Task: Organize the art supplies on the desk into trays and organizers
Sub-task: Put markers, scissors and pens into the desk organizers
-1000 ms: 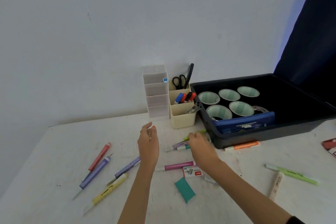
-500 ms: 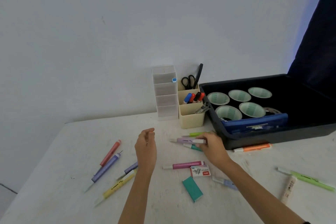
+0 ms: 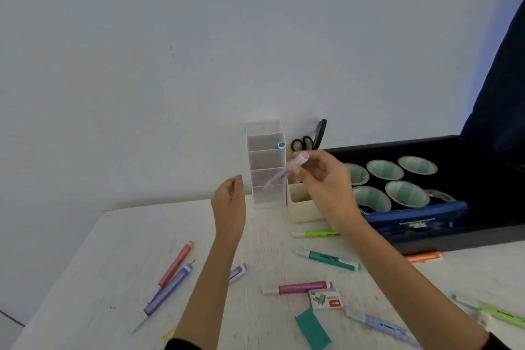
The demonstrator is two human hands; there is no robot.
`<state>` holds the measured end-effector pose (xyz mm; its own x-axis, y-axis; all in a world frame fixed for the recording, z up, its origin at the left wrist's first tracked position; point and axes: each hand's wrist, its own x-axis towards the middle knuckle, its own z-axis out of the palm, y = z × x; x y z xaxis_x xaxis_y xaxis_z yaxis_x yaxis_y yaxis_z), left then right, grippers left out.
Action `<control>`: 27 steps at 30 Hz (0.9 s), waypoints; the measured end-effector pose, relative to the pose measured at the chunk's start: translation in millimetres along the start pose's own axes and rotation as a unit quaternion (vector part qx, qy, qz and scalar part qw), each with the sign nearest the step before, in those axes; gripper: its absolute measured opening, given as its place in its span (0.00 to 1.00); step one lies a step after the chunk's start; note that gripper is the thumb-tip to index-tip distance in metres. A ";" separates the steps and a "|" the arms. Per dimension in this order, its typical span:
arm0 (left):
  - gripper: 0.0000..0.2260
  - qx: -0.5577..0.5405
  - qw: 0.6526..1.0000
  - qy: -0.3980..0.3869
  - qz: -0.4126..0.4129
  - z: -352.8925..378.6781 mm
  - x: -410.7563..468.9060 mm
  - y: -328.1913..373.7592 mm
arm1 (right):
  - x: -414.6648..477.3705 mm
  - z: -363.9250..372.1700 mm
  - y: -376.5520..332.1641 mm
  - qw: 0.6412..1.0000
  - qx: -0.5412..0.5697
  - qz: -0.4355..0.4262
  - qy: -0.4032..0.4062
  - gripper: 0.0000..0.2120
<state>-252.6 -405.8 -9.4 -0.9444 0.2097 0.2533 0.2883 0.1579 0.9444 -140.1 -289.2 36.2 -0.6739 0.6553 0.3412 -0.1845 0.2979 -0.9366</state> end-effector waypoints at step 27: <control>0.20 0.076 0.989 -0.028 0.127 28.5 92.5 13.9 | 95.0 37.5 20.4 0.836 -0.482 -0.246 -0.088 0.08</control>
<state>-331.5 -356.7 21.2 -0.8292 0.3138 0.4626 0.5399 0.2358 0.8080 -234.7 -246.9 46.6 -0.7970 0.2021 0.5691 0.1354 0.9782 -0.1577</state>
